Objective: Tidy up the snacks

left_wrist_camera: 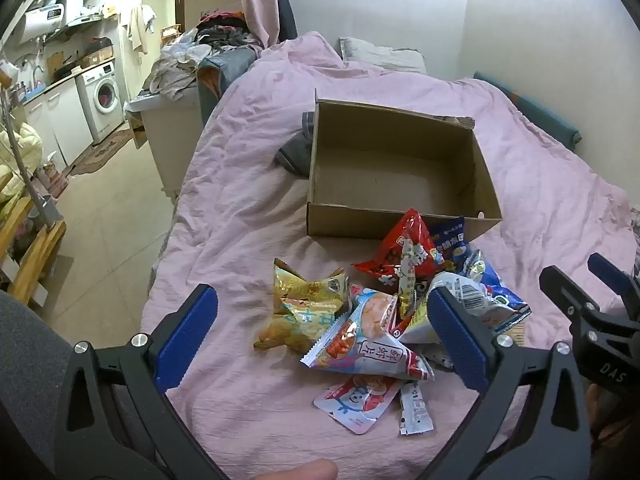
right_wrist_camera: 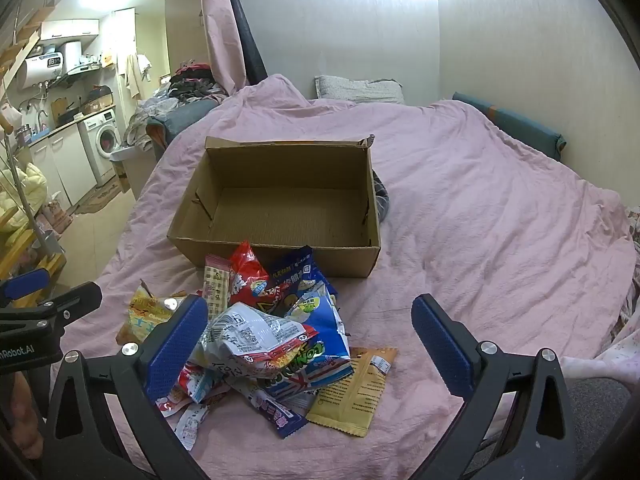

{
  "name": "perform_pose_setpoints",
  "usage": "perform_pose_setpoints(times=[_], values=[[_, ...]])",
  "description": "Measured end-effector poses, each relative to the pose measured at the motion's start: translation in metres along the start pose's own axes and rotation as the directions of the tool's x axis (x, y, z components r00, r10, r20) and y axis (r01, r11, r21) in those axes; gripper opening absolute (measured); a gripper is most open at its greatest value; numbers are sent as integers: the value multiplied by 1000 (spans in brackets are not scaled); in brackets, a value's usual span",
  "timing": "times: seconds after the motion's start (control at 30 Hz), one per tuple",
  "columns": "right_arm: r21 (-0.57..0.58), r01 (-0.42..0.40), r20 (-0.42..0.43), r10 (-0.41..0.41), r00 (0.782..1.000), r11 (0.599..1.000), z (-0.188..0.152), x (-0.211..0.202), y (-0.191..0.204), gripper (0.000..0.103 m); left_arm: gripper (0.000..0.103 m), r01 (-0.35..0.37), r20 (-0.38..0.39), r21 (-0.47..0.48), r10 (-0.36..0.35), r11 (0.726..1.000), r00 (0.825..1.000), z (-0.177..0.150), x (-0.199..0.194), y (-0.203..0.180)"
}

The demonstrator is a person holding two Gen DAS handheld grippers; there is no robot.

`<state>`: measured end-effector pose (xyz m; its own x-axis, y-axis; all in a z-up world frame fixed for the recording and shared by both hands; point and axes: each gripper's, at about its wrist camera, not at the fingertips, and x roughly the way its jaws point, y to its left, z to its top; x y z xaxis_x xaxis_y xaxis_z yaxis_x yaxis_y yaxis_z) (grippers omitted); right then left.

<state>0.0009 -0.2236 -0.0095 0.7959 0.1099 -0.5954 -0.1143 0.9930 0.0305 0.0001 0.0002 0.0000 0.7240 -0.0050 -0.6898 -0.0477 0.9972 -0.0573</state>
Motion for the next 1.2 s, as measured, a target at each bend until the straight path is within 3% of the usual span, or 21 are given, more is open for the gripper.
perform_pose_setpoints(times=[1.2], values=[[0,2,3,-2,1000,1000,0,-1,0,103,103,-1,0,1,1,1000,1000,0,0,0]])
